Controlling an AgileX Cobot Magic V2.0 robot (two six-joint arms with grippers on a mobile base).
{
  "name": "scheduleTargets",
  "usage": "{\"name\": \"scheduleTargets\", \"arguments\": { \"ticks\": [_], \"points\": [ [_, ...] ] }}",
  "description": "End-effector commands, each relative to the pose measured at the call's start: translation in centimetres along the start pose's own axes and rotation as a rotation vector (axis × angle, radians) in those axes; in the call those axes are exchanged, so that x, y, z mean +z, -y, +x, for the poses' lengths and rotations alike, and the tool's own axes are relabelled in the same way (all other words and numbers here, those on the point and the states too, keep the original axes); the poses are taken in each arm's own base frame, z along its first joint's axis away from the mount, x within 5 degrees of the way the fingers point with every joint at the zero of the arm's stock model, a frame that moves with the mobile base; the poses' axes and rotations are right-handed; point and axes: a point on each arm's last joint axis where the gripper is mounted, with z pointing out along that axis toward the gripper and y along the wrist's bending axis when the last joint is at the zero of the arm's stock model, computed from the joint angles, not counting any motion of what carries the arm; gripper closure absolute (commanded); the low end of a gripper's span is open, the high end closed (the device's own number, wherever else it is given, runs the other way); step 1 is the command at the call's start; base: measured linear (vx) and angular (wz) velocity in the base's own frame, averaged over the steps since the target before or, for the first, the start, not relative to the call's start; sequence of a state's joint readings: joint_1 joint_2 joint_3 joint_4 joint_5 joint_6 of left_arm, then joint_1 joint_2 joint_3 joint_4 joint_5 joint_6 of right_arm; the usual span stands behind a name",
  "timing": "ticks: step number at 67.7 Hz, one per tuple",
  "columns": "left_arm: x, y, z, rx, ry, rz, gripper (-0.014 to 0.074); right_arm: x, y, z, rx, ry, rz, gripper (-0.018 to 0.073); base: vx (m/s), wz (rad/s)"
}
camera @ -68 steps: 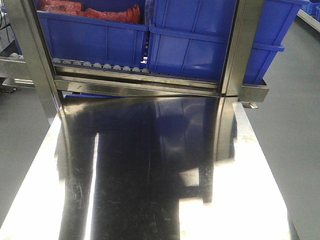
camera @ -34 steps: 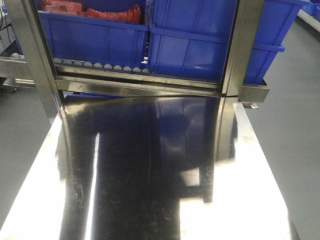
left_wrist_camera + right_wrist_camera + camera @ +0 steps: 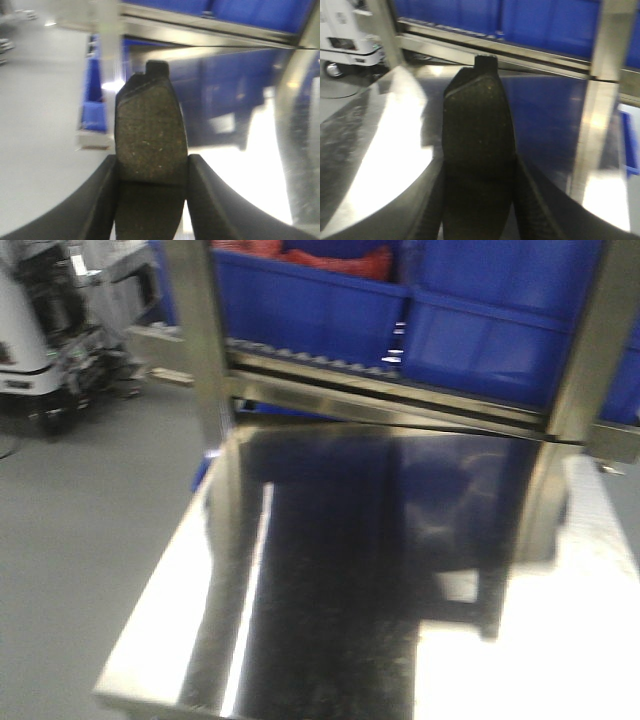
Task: Move and align brake pads A on conveyor
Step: 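Turn the base away from the steel table toward the yellow line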
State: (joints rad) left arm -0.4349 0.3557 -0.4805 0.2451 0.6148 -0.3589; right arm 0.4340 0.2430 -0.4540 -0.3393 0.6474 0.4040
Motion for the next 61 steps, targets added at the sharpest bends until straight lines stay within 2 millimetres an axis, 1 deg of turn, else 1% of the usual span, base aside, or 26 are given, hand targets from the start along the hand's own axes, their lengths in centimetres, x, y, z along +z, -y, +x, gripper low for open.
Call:
{"name": "scheduleTargets", "arguments": {
  "ticks": [1, 61],
  "points": [
    [-0.45, 0.34, -1.60, 0.004, 0.117, 0.034, 0.0602, -0.34, -0.25, -1.64, -0.027, 0.111, -0.022, 0.0564, -0.13, 0.69],
    [-0.45, 0.34, -1.60, 0.004, 0.117, 0.034, 0.0602, -0.33, -0.23, -1.58, -0.026, 0.104, -0.019, 0.0564, -0.19, 0.79]
  ]
}}
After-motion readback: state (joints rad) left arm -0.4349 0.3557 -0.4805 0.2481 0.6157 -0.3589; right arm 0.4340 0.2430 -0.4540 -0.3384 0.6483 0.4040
